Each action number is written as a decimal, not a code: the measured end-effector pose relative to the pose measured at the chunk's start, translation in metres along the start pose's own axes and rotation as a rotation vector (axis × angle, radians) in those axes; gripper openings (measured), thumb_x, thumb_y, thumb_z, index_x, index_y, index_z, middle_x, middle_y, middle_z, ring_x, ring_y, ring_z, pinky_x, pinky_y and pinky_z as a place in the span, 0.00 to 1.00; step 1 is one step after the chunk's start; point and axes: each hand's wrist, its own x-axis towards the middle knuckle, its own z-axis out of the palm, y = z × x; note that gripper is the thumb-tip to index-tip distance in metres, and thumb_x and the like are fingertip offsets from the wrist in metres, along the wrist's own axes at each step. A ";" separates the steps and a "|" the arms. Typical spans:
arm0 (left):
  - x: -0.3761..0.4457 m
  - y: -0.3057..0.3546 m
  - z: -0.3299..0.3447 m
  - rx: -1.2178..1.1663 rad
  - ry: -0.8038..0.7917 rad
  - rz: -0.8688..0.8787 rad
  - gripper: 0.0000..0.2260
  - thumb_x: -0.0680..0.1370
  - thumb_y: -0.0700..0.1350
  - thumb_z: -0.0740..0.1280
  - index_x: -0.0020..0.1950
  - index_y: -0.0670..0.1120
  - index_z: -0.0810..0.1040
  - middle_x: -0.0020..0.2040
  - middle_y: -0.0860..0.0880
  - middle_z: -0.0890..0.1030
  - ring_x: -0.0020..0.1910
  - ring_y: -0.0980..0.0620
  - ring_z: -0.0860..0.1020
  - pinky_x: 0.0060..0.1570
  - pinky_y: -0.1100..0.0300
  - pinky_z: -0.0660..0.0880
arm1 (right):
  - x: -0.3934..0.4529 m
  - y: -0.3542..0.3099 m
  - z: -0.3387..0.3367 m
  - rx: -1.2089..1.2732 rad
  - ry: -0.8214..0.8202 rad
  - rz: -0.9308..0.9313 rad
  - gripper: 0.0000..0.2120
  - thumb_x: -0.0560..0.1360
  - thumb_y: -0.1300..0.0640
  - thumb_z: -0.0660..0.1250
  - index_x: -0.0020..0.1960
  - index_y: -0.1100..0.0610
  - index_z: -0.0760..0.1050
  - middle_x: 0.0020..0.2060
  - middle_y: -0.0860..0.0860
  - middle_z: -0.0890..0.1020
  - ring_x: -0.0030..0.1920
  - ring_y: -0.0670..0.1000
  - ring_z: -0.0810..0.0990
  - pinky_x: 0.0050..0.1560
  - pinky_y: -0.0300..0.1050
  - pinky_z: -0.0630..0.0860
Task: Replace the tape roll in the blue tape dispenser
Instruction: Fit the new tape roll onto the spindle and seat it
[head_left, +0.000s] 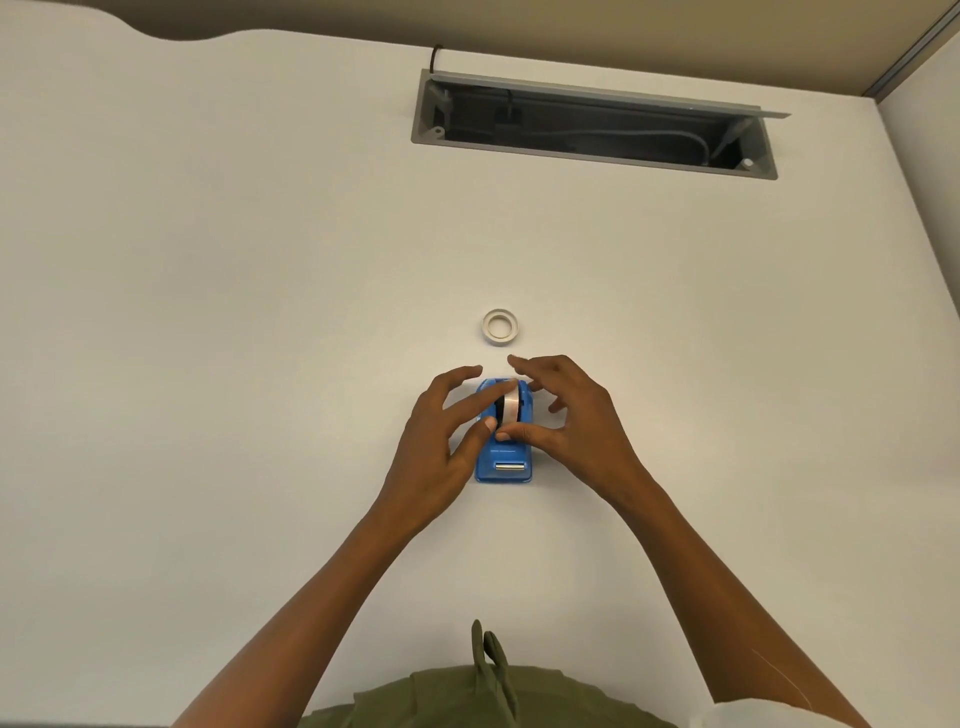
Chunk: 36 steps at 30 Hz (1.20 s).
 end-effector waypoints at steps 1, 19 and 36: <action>0.001 -0.001 0.000 0.003 -0.005 -0.006 0.17 0.79 0.44 0.61 0.62 0.64 0.66 0.69 0.52 0.67 0.67 0.55 0.65 0.64 0.62 0.61 | -0.001 0.000 0.000 0.016 0.010 -0.006 0.33 0.65 0.51 0.76 0.68 0.52 0.70 0.60 0.49 0.75 0.53 0.44 0.75 0.46 0.23 0.69; 0.003 -0.003 -0.001 -0.057 0.032 -0.032 0.21 0.78 0.44 0.63 0.66 0.63 0.62 0.70 0.49 0.67 0.67 0.53 0.67 0.65 0.47 0.70 | -0.023 -0.001 -0.005 0.086 0.124 -0.085 0.15 0.69 0.61 0.73 0.55 0.54 0.77 0.61 0.51 0.76 0.58 0.49 0.76 0.49 0.28 0.73; 0.009 -0.004 0.002 -0.095 0.035 0.053 0.15 0.75 0.50 0.66 0.61 0.58 0.71 0.59 0.57 0.72 0.59 0.59 0.72 0.56 0.63 0.73 | -0.017 -0.005 -0.004 0.116 0.066 -0.061 0.17 0.70 0.62 0.66 0.58 0.52 0.78 0.61 0.49 0.75 0.62 0.44 0.72 0.50 0.28 0.70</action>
